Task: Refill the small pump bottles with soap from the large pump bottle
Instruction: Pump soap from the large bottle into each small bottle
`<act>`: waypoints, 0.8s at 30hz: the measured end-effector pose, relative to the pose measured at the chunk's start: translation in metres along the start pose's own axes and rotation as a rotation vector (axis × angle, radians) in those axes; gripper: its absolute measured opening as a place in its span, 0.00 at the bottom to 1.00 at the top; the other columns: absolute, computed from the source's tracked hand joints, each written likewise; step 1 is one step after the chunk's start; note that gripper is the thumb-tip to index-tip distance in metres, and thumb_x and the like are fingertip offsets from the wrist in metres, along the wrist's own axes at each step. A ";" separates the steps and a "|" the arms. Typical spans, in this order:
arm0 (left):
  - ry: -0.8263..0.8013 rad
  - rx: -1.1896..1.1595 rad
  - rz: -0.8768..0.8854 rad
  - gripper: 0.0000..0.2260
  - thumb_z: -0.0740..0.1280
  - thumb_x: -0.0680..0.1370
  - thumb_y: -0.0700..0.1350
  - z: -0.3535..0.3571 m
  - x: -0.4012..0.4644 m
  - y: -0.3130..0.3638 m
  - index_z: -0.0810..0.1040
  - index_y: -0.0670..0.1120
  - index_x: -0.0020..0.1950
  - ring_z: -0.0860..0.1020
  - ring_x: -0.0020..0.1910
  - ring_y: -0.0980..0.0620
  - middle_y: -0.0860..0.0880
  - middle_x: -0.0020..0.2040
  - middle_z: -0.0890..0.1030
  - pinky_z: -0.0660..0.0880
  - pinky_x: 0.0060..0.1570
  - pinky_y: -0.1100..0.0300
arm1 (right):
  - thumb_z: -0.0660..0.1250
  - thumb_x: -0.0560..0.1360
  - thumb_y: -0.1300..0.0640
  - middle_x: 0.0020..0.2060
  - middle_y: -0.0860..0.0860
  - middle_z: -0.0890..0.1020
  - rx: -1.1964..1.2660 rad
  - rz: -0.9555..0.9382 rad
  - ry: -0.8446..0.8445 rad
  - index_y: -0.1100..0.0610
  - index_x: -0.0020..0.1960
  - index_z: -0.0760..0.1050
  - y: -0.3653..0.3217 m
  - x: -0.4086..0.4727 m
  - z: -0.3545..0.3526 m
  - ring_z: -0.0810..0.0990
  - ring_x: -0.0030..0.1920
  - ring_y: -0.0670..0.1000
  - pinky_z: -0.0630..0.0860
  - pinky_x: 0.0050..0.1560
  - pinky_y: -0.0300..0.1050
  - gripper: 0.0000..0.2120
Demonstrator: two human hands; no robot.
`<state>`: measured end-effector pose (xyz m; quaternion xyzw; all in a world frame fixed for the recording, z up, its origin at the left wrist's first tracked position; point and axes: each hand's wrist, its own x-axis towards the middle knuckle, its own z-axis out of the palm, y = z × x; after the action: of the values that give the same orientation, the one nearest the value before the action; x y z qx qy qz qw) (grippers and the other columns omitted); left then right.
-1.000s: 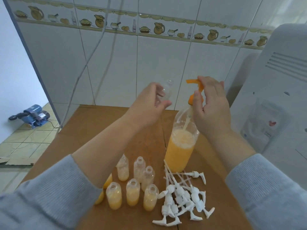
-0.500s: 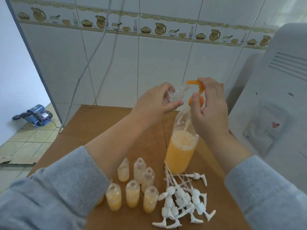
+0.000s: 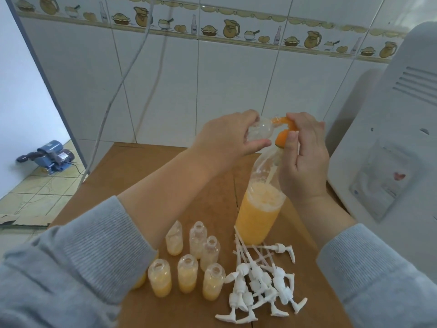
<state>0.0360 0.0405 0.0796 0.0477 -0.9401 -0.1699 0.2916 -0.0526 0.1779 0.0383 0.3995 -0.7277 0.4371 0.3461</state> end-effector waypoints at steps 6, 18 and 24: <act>-0.027 0.087 0.030 0.20 0.62 0.75 0.62 -0.016 0.003 0.003 0.72 0.48 0.57 0.75 0.41 0.52 0.53 0.41 0.77 0.71 0.41 0.56 | 0.50 0.81 0.53 0.49 0.49 0.77 0.045 -0.009 -0.044 0.62 0.56 0.77 -0.011 0.021 -0.014 0.71 0.54 0.40 0.63 0.68 0.60 0.20; -0.038 0.208 0.019 0.17 0.63 0.76 0.60 -0.005 0.004 0.003 0.70 0.49 0.56 0.75 0.40 0.51 0.53 0.42 0.75 0.71 0.39 0.57 | 0.48 0.81 0.54 0.43 0.52 0.78 0.045 0.003 -0.002 0.62 0.50 0.78 -0.014 0.022 0.009 0.74 0.48 0.47 0.69 0.62 0.60 0.21; -0.003 0.232 0.014 0.17 0.64 0.75 0.60 -0.015 0.009 0.004 0.70 0.50 0.57 0.73 0.41 0.51 0.54 0.43 0.73 0.68 0.39 0.57 | 0.46 0.82 0.45 0.46 0.46 0.78 0.095 0.136 -0.291 0.54 0.56 0.78 -0.024 0.045 -0.020 0.76 0.45 0.44 0.68 0.46 0.33 0.23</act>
<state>0.0374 0.0385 0.0978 0.0742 -0.9542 -0.0581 0.2839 -0.0480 0.1762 0.0930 0.4243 -0.7741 0.4310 0.1871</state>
